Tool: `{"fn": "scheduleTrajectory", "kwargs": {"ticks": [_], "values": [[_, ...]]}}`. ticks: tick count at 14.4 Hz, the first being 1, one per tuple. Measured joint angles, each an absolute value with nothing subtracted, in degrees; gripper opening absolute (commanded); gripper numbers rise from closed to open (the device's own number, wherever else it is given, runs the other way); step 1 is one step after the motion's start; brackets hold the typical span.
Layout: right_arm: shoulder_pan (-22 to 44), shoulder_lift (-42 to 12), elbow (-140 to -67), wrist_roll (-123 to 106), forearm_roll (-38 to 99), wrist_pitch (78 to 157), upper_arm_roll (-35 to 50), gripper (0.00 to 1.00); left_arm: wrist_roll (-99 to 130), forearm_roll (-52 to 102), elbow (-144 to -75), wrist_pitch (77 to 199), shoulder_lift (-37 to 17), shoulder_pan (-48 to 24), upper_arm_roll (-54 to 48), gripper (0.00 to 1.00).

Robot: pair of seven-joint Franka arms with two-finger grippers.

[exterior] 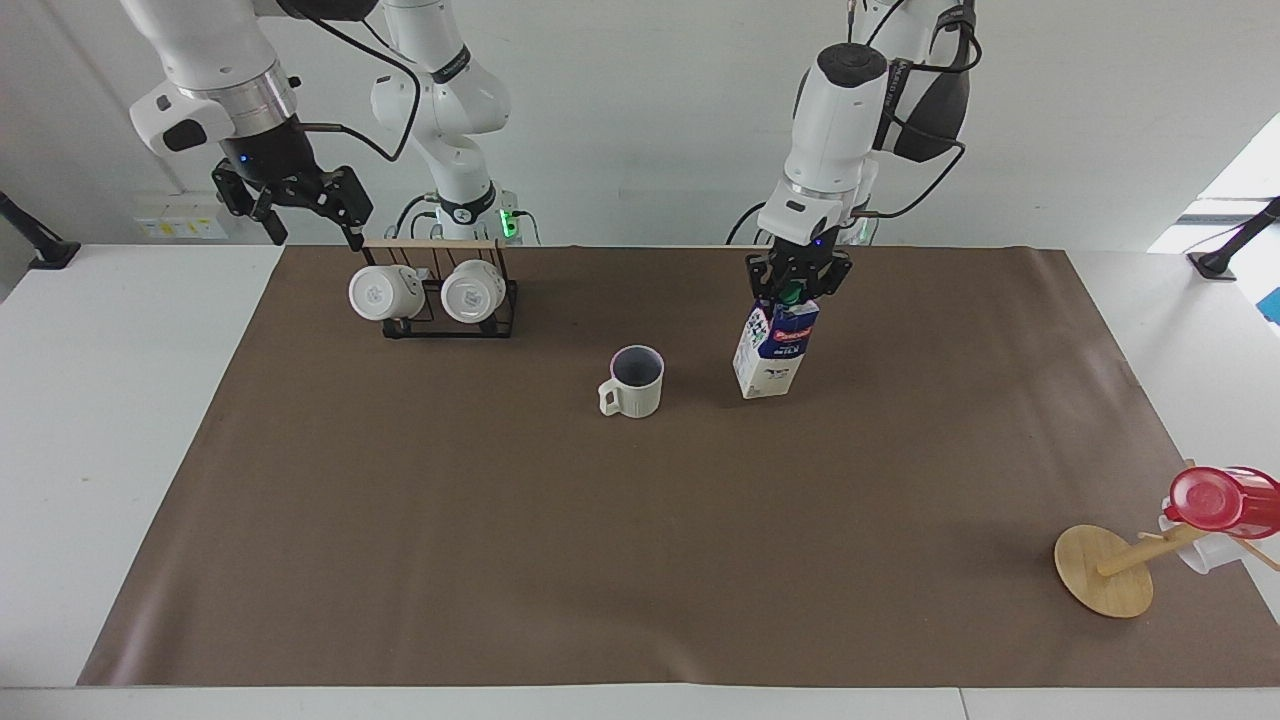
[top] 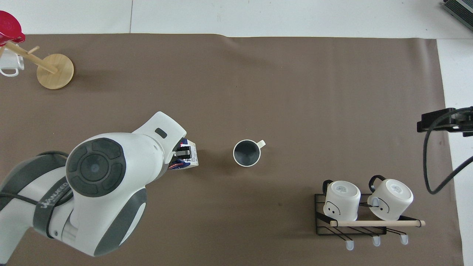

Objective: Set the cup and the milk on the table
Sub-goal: 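Carry the carton beside the white mug and set it down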

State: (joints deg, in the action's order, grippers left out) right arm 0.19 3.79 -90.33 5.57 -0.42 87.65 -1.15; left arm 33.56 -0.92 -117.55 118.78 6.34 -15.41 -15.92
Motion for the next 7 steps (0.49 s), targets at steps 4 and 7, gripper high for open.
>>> {"fn": "scheduleTrajectory", "kwargs": {"ticks": [4, 7], "values": [[0.38, 4.21, -91.03, 5.57, -0.42, 87.75, -1.12, 1.00, 35.29, -2.23, -116.87, 120.95, 3.70, -16.24, -15.88, 0.51], [0.38, 4.22, -91.23, 5.57, -0.42, 87.81, -1.12, 1.00, 38.91, -4.91, -116.76, 122.24, 1.90, -17.59, -15.93, 0.51]]}}
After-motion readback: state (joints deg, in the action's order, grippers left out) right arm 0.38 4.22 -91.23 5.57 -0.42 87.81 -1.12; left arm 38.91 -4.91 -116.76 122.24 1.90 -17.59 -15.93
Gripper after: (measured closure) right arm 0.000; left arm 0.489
